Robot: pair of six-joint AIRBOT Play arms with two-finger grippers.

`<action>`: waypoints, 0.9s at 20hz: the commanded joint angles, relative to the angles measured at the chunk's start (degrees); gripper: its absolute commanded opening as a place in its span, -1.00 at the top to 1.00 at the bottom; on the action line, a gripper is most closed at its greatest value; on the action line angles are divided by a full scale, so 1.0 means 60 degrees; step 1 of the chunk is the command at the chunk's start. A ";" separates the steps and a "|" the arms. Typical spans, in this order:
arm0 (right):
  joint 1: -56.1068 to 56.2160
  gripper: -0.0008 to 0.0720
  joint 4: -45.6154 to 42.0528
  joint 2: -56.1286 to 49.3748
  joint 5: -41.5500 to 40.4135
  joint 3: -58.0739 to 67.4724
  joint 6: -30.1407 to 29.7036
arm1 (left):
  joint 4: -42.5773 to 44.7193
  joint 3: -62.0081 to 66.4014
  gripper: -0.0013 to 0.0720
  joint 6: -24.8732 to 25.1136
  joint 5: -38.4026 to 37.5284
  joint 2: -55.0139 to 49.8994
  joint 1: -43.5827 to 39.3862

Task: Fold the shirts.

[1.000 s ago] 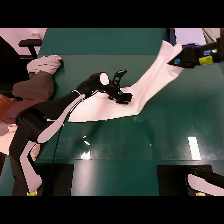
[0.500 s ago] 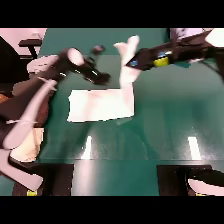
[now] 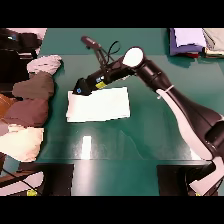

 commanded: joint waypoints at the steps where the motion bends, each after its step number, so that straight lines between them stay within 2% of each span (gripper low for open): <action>1: -0.0401 -0.19 -0.0925 -0.0557 0.1883 0.0525 0.0000 | 0.0098 -0.0007 0.89 0.0000 -0.0255 0.0448 0.0455; 3: -0.1096 -0.19 -0.1690 -0.0379 0.2812 0.0135 0.0342 | -0.0222 -0.0007 0.89 0.0004 -0.0350 0.0448 0.0455; 6: -0.2437 -0.19 -0.1861 0.0630 0.2692 -0.1931 0.0404 | -0.0284 -0.0007 0.89 0.0007 -0.0375 0.0448 0.0455; 8: -0.3464 -0.19 -0.2055 0.1548 0.1891 -0.3727 0.0659 | -0.0291 -0.0007 0.89 0.0004 -0.0433 0.0444 0.0455; 10: -0.4481 -0.20 -0.2076 0.2422 0.0372 -0.5625 0.1089 | -0.0572 -0.0007 0.89 0.0007 -0.0390 0.0441 0.0455; 11: -0.4819 -0.31 -0.1752 0.2714 -0.0386 -0.6455 0.1089 | -0.0780 -0.0007 0.89 0.0007 -0.0350 0.0430 0.0455; 12: -0.5096 -0.64 -0.1206 0.2896 -0.1191 -0.7238 0.1078 | -0.0994 -0.0007 0.89 0.0040 -0.0331 0.0404 0.0455; 13: -0.5264 -0.71 -0.0597 0.2907 -0.1639 -0.7766 0.1024 | -0.1217 -0.0011 0.89 0.0186 -0.0331 0.0379 0.0444; 15: -0.5300 -0.71 0.0331 0.2470 -0.1825 -0.8200 0.0280 | -0.1483 -0.0076 0.89 0.0251 -0.0229 0.0375 0.0339; 18: -0.4787 -0.71 0.1038 0.1399 -0.1716 -0.7803 0.0142 | -0.1464 -0.0211 0.89 0.0255 -0.0062 0.0375 0.0044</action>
